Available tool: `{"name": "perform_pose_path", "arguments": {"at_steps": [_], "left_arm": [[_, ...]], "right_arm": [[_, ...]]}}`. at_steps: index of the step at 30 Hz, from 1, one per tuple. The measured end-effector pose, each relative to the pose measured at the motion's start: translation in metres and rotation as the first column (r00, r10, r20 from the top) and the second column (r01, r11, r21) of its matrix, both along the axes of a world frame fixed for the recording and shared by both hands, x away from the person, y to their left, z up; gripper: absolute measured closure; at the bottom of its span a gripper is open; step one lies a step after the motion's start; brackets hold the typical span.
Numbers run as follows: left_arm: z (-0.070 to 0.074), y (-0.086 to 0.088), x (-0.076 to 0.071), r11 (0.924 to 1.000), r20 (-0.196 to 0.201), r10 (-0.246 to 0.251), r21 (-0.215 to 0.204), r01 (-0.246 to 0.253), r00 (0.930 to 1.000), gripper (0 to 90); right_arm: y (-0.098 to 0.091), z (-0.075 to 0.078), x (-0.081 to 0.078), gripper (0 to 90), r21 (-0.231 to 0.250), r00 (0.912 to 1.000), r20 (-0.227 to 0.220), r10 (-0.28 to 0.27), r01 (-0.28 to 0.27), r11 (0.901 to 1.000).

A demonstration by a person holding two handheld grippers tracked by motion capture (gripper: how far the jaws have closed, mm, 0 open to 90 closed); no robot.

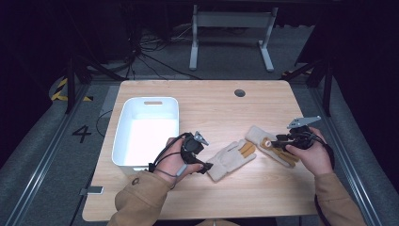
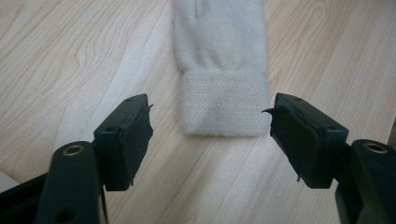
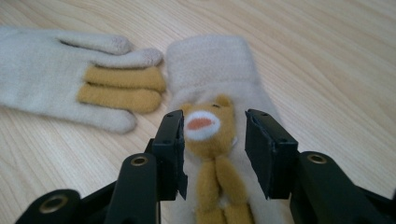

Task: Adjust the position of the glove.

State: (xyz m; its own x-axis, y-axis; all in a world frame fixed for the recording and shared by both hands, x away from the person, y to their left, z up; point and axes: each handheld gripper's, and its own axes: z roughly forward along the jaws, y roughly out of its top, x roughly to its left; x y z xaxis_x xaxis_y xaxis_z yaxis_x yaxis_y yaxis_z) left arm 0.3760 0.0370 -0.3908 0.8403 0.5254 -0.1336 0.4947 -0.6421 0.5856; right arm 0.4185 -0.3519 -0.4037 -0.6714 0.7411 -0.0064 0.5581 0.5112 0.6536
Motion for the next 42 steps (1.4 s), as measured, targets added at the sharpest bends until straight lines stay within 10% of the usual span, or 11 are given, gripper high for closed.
{"name": "perform_pose_path", "arguments": {"at_steps": [8, 20, 42], "left_arm": [[0.007, 0.005, 0.0, 0.9994, 0.041, 0.001, -0.035, 0.0, 0.9992, 29.5], [0.013, 0.01, -0.001, 0.9993, 0.032, 0.018, -0.033, -0.017, 0.9993, 38.3], [0.011, 0.032, -0.017, 0.9961, 0.045, 0.055, -0.071, -0.052, 0.9975, 31.3]], "right_arm": [[0.0, -0.001, 0.001, 53.3, -0.032, 0.9999, 0.007, -0.012, 0.012, 0.9994], [0.027, 0.011, -0.004, 87.0, 0.041, 0.9967, -0.016, 0.08, -0.079, 0.996], [0.089, 0.002, 0.021, 88.3, 0.054, 0.9793, -0.047, 0.197, -0.194, 0.9795]]}}
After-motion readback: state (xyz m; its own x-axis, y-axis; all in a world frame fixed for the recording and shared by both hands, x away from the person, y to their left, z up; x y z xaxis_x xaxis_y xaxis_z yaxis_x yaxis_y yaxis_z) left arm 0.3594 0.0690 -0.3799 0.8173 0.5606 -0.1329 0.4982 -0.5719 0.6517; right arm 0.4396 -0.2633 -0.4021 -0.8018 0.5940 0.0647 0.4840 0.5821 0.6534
